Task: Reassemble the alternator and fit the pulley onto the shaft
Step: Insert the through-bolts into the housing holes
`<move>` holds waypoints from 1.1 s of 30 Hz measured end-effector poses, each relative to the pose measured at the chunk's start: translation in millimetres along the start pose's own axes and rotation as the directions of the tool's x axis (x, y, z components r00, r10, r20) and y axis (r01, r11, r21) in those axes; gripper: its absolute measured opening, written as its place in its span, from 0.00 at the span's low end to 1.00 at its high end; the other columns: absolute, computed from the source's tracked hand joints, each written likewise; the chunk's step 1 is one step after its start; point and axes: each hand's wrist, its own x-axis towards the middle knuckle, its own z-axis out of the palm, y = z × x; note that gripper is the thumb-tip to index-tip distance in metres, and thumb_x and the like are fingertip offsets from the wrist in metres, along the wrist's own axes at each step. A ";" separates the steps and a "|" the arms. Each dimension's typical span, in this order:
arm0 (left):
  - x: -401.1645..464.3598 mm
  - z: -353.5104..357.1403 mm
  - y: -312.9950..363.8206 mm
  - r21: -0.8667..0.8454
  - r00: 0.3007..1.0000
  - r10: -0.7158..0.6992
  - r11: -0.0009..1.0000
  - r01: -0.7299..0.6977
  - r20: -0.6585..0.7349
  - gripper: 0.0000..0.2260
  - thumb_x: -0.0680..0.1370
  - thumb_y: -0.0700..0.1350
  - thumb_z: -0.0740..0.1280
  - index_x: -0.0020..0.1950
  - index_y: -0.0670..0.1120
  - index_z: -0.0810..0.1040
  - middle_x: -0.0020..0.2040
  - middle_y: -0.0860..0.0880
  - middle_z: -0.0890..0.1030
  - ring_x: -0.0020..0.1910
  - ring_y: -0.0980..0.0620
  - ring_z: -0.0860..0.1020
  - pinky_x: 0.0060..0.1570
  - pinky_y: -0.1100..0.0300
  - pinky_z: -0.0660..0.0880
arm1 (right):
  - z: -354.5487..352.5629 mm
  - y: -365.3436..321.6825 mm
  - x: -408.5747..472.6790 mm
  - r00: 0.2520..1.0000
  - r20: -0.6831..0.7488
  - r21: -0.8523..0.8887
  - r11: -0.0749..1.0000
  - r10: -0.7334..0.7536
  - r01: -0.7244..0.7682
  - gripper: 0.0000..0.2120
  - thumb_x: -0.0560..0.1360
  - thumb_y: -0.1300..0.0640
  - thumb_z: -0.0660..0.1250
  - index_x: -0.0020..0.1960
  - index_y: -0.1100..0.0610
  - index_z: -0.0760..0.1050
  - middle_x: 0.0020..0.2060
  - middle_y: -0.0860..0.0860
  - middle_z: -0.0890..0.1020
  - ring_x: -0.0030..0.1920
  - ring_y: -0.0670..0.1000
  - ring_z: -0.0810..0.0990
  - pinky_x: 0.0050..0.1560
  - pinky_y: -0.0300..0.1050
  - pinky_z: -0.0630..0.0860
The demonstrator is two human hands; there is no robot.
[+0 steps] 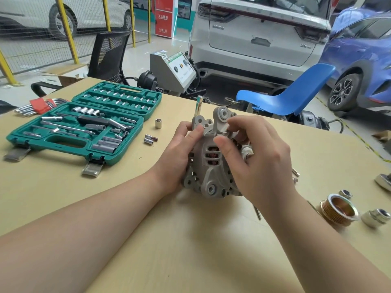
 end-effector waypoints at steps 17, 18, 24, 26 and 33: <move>-3.1 3.0 3.2 -0.085 0.999 -0.006 0.996 0.011 0.050 0.19 0.78 0.56 0.75 0.62 0.51 0.73 0.58 0.37 0.84 0.54 0.37 0.84 0.51 0.45 0.81 | 0.8 0.1 0.9 1.000 -0.004 0.020 0.999 0.026 -0.026 0.05 0.79 0.62 0.74 0.47 0.64 0.83 0.47 0.56 0.82 0.47 0.54 0.81 0.48 0.48 0.79; -3.4 3.3 3.4 -0.085 0.999 -0.009 0.996 0.014 0.050 0.18 0.79 0.56 0.75 0.62 0.52 0.73 0.58 0.37 0.83 0.55 0.37 0.84 0.51 0.44 0.81 | 2.7 -0.1 1.5 0.999 -0.025 0.013 0.999 0.046 -0.046 0.08 0.79 0.59 0.75 0.45 0.64 0.82 0.45 0.56 0.82 0.46 0.54 0.80 0.47 0.47 0.78; -4.0 2.9 3.9 -0.075 0.998 -0.003 0.997 0.007 0.058 0.18 0.78 0.57 0.75 0.61 0.52 0.73 0.58 0.37 0.84 0.54 0.37 0.85 0.48 0.46 0.82 | 1.0 -3.7 -1.8 0.995 -0.018 0.075 0.992 0.099 -0.097 0.08 0.78 0.59 0.74 0.55 0.61 0.83 0.49 0.53 0.83 0.47 0.50 0.80 0.50 0.43 0.79; -3.4 2.7 3.4 -0.079 0.999 0.005 0.997 -0.001 0.049 0.17 0.79 0.56 0.75 0.61 0.52 0.74 0.57 0.38 0.84 0.53 0.39 0.85 0.48 0.47 0.82 | 1.5 -2.6 0.3 0.996 -0.017 0.058 0.995 0.083 -0.082 0.04 0.78 0.61 0.75 0.48 0.62 0.83 0.47 0.54 0.83 0.47 0.52 0.81 0.48 0.46 0.79; -3.3 0.9 1.9 -0.062 0.998 0.005 0.998 -0.001 0.068 0.17 0.76 0.60 0.78 0.57 0.56 0.77 0.57 0.39 0.85 0.52 0.39 0.85 0.46 0.47 0.82 | 2.5 -3.9 -2.3 0.994 -0.028 0.079 0.991 0.109 -0.107 0.10 0.78 0.59 0.75 0.57 0.61 0.82 0.48 0.52 0.83 0.47 0.50 0.80 0.50 0.43 0.79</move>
